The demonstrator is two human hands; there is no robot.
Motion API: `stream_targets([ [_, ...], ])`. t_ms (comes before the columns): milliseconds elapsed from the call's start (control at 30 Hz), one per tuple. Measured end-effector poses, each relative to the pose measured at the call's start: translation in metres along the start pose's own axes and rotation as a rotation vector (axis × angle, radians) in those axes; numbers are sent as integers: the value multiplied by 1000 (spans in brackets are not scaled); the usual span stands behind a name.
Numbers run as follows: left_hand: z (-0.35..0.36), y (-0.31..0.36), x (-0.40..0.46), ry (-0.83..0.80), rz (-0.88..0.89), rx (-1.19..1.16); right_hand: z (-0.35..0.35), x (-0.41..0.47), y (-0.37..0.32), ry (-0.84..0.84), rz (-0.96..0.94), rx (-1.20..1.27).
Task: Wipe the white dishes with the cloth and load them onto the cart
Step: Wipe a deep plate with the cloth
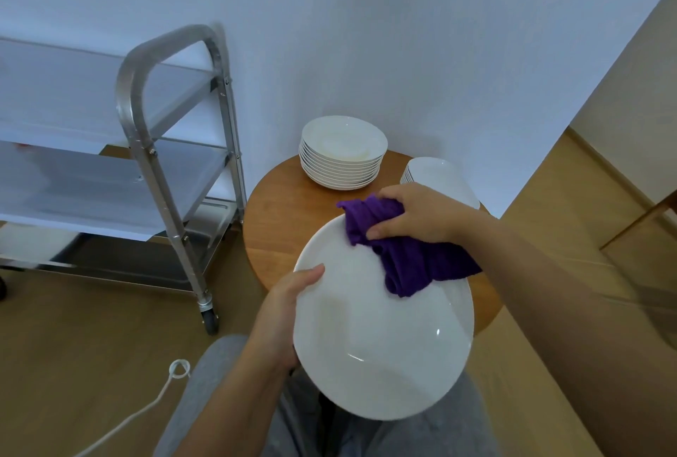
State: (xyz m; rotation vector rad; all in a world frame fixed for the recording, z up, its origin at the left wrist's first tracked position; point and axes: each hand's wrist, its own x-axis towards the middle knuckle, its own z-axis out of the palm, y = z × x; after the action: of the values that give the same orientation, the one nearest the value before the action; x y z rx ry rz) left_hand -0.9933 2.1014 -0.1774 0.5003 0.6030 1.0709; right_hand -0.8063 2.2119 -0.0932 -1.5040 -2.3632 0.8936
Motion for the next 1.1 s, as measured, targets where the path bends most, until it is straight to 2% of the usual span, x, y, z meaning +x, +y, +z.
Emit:
stream_targets([
  [100, -1, 10, 0, 80, 97, -28, -6, -11, 12, 52, 77, 244],
  [200, -7, 24, 5, 213, 274, -49, 9, -22, 26, 158, 178, 634],
  [400, -5, 19, 13, 277, 377, -149, 53, -34, 18, 457, 275, 1113],
  [567, 16, -8, 30, 479, 452, -299, 114, -28, 0, 789, 455, 1439],
  [667, 15, -21, 33, 443, 403, -295, 120, -27, -4, 882, 519, 1454],
  [767, -6, -8, 23, 326, 375, -20, 96, -36, 11, 798, 513, 1394],
  [833, -21, 14, 20, 269, 362, 185, 72, -45, 19, 734, 474, 1255],
  [933, -26, 47, 29, 204, 215, 322, 41, -52, 20, 592, 410, 1031],
  [1000, -18, 55, 37, 215, 88, 293, 25, -50, 13, 485, 370, 908],
  [1100, -9, 53, 42, 329, -19, 193, 14, -47, 7, 452, 310, 856],
])
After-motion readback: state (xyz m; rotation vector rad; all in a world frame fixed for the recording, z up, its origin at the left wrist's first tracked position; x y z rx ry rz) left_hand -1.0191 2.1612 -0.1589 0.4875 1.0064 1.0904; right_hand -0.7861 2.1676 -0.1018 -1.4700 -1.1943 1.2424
